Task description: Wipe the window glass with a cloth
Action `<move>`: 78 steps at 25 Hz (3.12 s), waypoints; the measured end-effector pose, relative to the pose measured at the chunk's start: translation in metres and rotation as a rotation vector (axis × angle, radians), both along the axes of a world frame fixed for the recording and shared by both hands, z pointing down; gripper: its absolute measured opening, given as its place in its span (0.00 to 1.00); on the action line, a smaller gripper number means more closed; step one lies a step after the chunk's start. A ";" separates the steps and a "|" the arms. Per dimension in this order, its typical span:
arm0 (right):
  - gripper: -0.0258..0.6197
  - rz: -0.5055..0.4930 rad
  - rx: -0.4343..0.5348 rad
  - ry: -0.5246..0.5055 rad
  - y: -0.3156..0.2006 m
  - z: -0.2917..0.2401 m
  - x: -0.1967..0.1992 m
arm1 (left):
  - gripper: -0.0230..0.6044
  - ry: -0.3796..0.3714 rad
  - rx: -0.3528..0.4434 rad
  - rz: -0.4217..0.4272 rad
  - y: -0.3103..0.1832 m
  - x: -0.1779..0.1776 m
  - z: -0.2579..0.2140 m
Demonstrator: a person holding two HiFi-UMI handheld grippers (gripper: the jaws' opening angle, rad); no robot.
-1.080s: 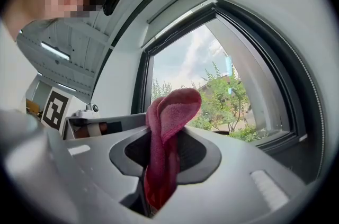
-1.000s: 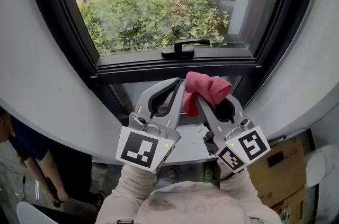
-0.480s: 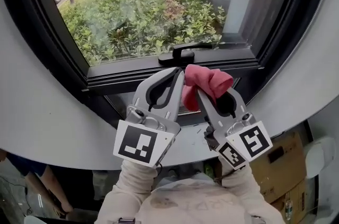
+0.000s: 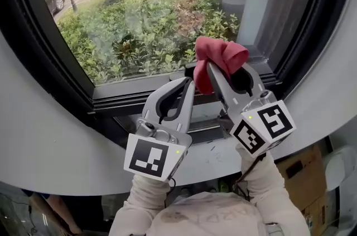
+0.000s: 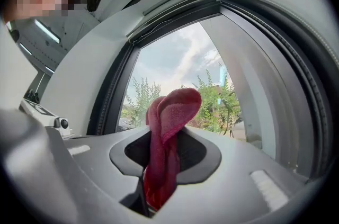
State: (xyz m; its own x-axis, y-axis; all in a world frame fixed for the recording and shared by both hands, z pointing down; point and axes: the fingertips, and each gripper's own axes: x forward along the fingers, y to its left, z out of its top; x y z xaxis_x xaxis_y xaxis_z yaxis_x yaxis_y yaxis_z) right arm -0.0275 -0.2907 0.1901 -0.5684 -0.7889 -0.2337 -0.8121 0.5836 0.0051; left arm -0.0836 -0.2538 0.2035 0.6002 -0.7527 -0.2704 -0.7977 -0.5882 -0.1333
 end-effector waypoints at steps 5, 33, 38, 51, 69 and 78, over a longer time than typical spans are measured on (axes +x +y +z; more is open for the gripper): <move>0.24 0.057 0.041 0.024 -0.044 -0.035 -0.012 | 0.04 -0.002 -0.001 -0.006 -0.021 -0.015 -0.002; 0.23 0.322 0.210 0.170 -0.103 -0.099 0.007 | 0.04 0.033 -0.051 -0.007 -0.044 -0.023 0.007; 0.24 0.370 0.190 0.170 -0.111 -0.098 0.058 | 0.04 0.026 -0.045 0.000 -0.044 0.005 0.002; 0.24 0.462 0.135 0.131 -0.124 -0.096 0.165 | 0.04 0.004 -0.036 0.029 -0.042 0.071 -0.009; 0.23 0.386 0.068 0.064 -0.119 -0.049 0.117 | 0.04 -0.008 -0.041 -0.016 -0.041 0.051 -0.006; 0.23 0.343 0.121 0.110 -0.105 -0.050 0.019 | 0.04 0.009 -0.039 -0.061 -0.035 -0.009 -0.006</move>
State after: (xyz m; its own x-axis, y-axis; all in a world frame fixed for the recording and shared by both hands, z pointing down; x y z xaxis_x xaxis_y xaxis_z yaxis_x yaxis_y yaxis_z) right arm -0.0081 -0.3959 0.1404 -0.3030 -0.9081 -0.2889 -0.9509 0.2678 0.1554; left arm -0.0924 -0.2891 0.1972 0.5510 -0.7976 -0.2453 -0.8330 -0.5433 -0.1043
